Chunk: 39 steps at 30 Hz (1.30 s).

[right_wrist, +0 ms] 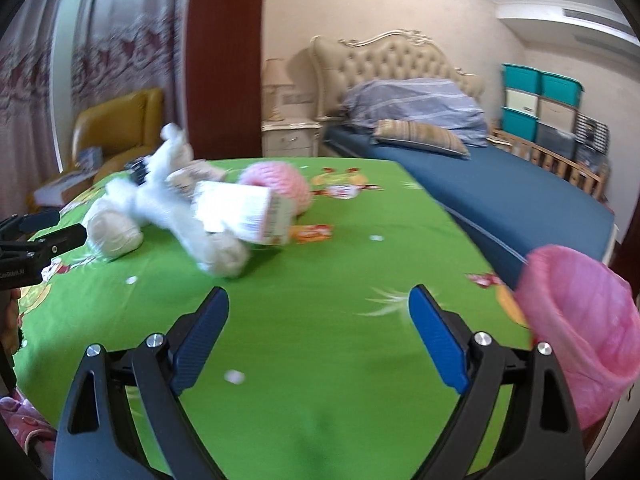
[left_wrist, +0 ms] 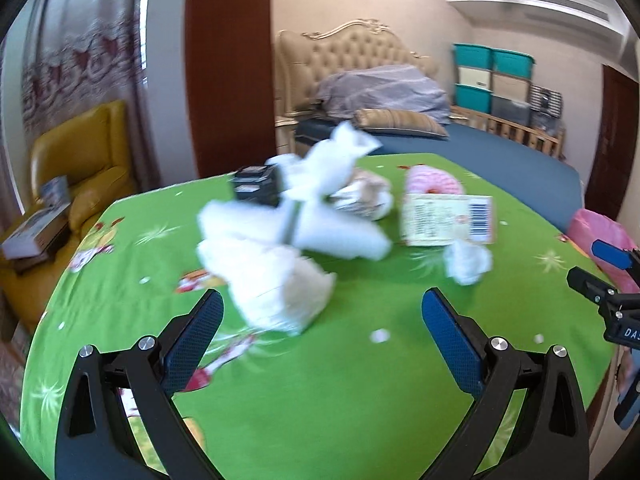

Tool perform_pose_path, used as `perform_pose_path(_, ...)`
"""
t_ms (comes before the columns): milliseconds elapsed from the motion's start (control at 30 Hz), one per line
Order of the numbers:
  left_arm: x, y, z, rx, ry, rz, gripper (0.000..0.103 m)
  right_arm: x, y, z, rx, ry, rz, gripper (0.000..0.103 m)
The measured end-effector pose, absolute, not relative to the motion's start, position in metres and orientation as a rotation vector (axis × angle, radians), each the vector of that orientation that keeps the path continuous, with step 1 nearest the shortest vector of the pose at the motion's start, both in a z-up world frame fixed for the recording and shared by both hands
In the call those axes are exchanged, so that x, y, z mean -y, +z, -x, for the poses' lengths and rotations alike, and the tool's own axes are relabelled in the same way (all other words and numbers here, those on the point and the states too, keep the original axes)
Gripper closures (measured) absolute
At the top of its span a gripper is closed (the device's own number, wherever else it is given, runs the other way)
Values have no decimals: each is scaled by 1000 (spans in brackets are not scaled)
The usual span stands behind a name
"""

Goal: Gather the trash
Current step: 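Move both tools back over the trash pile on the table, then grasp the white plastic bag with the left tool while the right grasps white tissue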

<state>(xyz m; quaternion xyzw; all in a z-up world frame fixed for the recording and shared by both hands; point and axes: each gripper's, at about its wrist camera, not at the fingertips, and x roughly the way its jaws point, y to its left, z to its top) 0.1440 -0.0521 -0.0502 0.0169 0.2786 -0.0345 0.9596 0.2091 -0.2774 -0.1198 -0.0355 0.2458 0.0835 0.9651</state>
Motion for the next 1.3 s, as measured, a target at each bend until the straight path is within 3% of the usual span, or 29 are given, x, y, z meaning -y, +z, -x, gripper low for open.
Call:
perform_pose_path(600, -3, -54, -157, -605, 35, 48, 8, 186, -129, -304, -710, 189, 164, 16)
perform_pose_path(633, -3, -55, -160, -610, 36, 52, 8, 186, -129, -306, -721, 187, 161, 18)
perform_pose_path(700, -4, -57, -168, -635, 33, 70, 8, 187, -131, -308, -735, 189, 157, 32)
perform_pose_path(767, -4, -59, -176, -660, 18, 93, 8, 193, -131, -304, -736, 202, 130, 66)
perform_pose_path(867, 3, -63, -186, -683, 6, 88, 8, 202, -128, -293, -718, 219, 106, 71)
perform_pose_path(1100, 27, -73, -223, -741, 40, 66, 8, 224, -119, -267, -675, 229, 62, 73)
perform_pose_path(1133, 29, -74, -226, -746, 46, 59, 13, 228, -118, -264, -670, 229, 53, 73)
perform_pose_path(1167, 31, -76, -230, -751, 46, 51, 30, 231, -116, -261, -665, 230, 43, 73)
perform_pose_path(1200, 35, -79, -234, -769, 33, 33, 39, 236, -114, -258, -658, 232, 29, 73)
perform_pose_path(1267, 38, -80, -232, -767, 16, 21, 54, 243, -110, -249, -644, 237, 5, 73)
perform_pose_path(1300, 39, -78, -228, -747, 5, 22, 56, 248, -108, -245, -635, 236, -4, 73)
